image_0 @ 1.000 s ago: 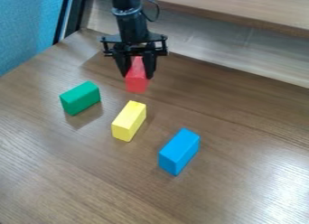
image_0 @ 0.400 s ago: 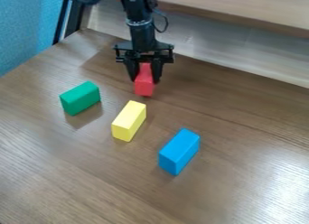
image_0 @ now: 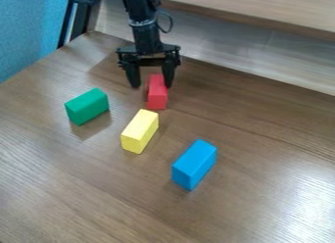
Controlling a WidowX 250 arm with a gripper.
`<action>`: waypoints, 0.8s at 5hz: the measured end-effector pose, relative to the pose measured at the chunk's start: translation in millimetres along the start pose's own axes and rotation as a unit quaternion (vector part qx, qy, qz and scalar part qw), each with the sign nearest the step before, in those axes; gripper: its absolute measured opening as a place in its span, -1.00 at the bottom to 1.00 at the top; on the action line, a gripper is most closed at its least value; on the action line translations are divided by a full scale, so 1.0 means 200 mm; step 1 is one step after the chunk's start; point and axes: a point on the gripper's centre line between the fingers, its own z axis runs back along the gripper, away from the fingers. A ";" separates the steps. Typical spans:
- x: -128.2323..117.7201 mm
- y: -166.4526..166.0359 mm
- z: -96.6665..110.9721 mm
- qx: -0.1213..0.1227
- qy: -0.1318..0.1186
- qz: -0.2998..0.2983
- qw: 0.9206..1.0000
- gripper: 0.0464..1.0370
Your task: Move the red block from the green block
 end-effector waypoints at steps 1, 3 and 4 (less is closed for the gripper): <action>-0.03 0.01 0.02 -0.005 0.006 0.005 1.000 0.93; -0.14 0.08 0.32 -0.042 -0.028 0.019 0.999 0.93; -0.22 0.18 0.43 -0.052 -0.037 0.037 0.997 0.93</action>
